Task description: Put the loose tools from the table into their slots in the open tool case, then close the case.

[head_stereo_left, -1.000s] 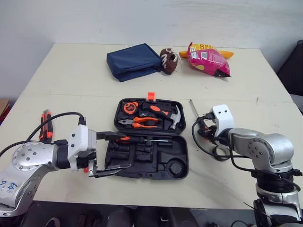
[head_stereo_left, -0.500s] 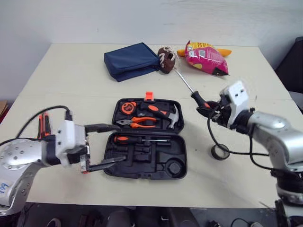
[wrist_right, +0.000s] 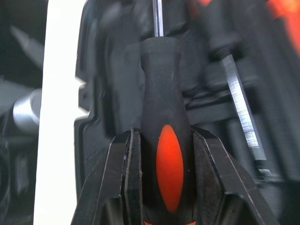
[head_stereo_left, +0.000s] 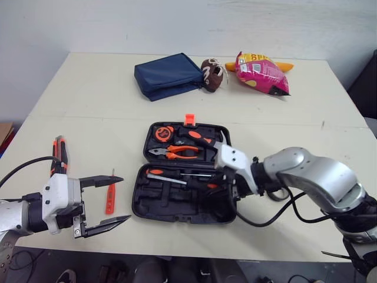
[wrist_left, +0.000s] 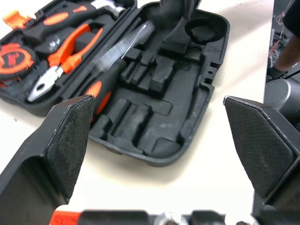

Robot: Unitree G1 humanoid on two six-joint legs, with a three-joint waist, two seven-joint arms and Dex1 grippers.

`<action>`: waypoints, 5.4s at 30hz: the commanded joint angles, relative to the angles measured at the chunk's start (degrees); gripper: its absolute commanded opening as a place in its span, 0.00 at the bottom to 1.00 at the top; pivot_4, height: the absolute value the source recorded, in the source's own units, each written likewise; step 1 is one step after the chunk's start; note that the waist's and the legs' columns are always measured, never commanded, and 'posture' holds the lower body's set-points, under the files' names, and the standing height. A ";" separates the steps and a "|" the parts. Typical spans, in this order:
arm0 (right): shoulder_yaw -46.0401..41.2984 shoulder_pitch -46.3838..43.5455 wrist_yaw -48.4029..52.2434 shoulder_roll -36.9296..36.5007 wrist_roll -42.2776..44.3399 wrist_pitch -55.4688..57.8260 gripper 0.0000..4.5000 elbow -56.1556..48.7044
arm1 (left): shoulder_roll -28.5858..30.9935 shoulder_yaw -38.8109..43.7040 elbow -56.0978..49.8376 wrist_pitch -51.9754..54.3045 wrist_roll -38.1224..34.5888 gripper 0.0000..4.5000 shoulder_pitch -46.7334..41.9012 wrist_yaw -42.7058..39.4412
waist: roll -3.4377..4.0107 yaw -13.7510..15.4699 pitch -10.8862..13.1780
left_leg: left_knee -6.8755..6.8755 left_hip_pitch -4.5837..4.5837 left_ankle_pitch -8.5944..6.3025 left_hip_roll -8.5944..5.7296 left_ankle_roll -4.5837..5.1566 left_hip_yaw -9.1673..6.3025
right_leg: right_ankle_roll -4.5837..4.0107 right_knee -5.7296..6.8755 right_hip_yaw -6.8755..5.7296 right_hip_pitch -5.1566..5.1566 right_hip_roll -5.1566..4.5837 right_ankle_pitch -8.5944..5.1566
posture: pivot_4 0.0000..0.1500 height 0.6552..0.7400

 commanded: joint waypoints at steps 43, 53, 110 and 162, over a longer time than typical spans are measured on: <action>5.94 -2.57 6.35 -2.07 -17.40 -2.99 0.23 3.91 | -0.60 0.51 -3.81 4.63 -2.89 1.00 0.65 3.31 | -0.13 -0.07 -0.07 | 0.08 0.10 -0.12 0.03 0.21 0.00 | -0.16 0.06 -0.09 0.07 -0.02 0.05 | 1.00 1.00; 6.34 -2.40 5.95 -1.68 -17.95 -2.83 0.23 3.97 | -0.87 0.62 -3.32 3.88 -2.48 1.00 0.58 3.24 | -0.13 -0.08 -0.08 | 0.08 0.10 -0.12 0.03 0.21 0.00 | -0.16 0.05 -0.10 0.07 -0.03 0.05 | 1.00 1.00; -1.46 10.67 13.07 18.98 -28.51 -44.34 0.00 34.54 | 0.91 -2.21 0.36 3.35 1.77 1.00 -2.01 3.90 | -0.75 -0.13 -0.62 | 0.01 0.62 0.10 0.13 0.05 -0.05 | -0.47 0.23 -0.20 0.44 0.06 0.24 | 1.00 1.00; -42.36 23.44 24.81 3.83 -2.91 -76.61 0.99 49.17 | -7.06 21.46 19.48 0.70 5.26 1.00 12.29 21.81 | -0.37 -0.67 -0.36 | -0.11 0.27 -0.12 0.21 0.11 -0.06 | -0.55 0.10 -0.37 0.16 0.01 0.17 | 1.00 1.00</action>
